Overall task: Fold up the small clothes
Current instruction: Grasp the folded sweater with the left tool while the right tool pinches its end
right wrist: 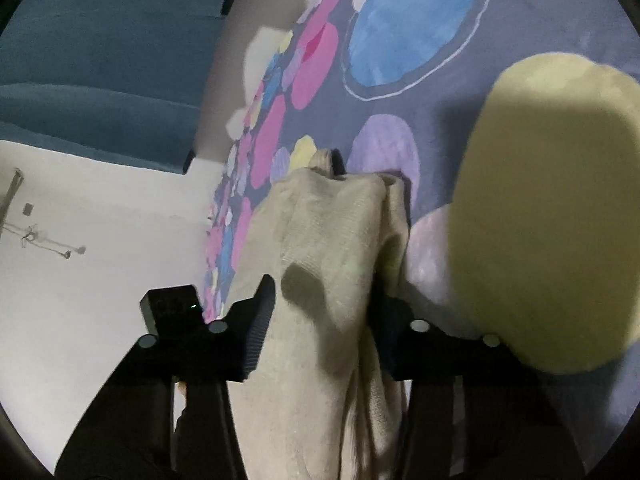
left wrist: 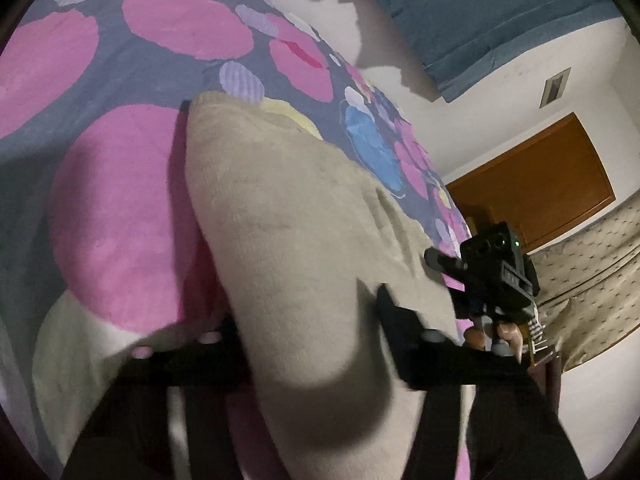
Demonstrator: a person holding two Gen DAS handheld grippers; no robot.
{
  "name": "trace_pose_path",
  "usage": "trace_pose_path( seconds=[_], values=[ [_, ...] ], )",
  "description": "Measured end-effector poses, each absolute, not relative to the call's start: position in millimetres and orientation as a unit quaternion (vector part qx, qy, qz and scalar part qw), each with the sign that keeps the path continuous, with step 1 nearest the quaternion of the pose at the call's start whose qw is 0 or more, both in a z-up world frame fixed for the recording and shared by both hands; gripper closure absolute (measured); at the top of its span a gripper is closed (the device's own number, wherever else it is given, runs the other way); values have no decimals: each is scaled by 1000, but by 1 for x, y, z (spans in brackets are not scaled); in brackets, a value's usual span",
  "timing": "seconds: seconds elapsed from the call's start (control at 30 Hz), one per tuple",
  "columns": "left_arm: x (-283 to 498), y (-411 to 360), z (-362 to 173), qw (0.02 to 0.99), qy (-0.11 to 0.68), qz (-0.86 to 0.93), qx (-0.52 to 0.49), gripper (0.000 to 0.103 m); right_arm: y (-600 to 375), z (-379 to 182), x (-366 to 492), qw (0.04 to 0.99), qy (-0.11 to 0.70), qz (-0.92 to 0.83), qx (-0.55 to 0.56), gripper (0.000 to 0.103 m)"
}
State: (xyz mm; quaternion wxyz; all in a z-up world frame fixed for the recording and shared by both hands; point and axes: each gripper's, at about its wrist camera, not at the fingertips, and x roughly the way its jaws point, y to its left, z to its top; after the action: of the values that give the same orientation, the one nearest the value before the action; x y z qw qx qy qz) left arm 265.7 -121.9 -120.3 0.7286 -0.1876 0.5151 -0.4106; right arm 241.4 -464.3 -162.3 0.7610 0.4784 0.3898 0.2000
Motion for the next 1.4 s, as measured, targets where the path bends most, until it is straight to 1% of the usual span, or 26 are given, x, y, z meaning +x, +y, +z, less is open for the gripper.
trace_pose_path(
  seconds=[0.03,0.07,0.13,0.27,0.43,0.67,0.93,1.03,1.13,1.2,1.23,1.3,1.33,1.37,1.4],
  values=[
    [266,-120,-122,730,514,-410,-188,65,-465,-164,241,764,390,199,475,77],
    [266,-118,-121,730,512,-411,-187,68,-466,-167,240,763,388,201,475,82],
    [264,-116,-120,736,506,-411,-182,71,-467,-169,237,762,382,203,481,85],
    [258,-118,-111,759,487,-402,-156,77,-458,-157,231,788,374,186,453,87],
    [252,-115,-93,779,461,-403,-134,80,-450,-144,227,805,353,181,440,88],
    [263,-98,-82,791,450,-397,-120,80,-425,-131,242,811,341,208,428,88],
    [297,-52,-77,810,444,-369,-103,80,-386,-136,283,796,346,237,436,88],
    [311,-35,-85,805,451,-369,-111,80,-373,-143,298,791,352,238,440,89],
    [320,-27,-106,787,472,-373,-135,80,-373,-157,304,783,361,229,452,89],
    [321,-26,-113,782,476,-376,-142,79,-379,-164,304,768,360,237,474,88],
    [321,-25,-112,779,476,-379,-150,76,-383,-165,301,760,356,239,488,87],
    [316,-17,-104,776,473,-380,-173,73,-386,-160,294,759,352,240,492,80],
    [313,-15,-102,777,471,-378,-176,66,-387,-157,289,762,353,238,488,72],
    [306,-10,-98,778,468,-378,-179,57,-389,-154,281,766,355,235,483,65],
    [299,-7,-96,780,465,-378,-180,51,-390,-152,274,767,355,233,481,62]
  ],
)
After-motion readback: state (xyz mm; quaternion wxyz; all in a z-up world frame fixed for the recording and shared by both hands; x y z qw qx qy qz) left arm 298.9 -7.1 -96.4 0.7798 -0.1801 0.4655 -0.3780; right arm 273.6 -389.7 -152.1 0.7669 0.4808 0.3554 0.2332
